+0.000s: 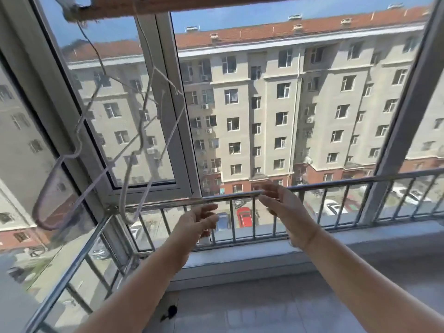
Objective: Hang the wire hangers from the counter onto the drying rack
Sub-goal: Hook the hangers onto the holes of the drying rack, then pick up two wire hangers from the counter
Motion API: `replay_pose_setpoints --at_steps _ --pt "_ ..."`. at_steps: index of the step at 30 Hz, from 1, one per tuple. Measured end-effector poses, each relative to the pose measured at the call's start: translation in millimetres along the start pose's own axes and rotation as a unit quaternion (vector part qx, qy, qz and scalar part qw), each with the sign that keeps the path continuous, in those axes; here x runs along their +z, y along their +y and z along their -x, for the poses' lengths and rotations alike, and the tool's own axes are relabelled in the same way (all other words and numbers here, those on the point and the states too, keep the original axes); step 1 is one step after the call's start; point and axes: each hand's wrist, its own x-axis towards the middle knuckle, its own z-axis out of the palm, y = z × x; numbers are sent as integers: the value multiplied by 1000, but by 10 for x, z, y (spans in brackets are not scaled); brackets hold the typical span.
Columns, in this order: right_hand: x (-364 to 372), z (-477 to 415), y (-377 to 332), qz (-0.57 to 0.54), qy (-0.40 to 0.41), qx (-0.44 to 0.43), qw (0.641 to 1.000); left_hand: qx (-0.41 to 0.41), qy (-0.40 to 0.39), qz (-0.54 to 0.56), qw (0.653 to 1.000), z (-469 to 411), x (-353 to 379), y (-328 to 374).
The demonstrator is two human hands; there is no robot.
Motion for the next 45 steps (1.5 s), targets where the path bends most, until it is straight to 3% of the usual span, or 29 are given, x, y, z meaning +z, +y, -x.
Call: replay_pose_setpoints --at_steps 12,24,45 --pt "-2226 577 184 29 184 9 982 35 -231 -22 972 -298 2377 106" --pt "-5067 1333 40 61 321 -9 945 65 -351 -29 934 -265 5299 456" --pt "-8819 2378 40 96 572 32 814 92 -558 -69 822 -745 9788 726"
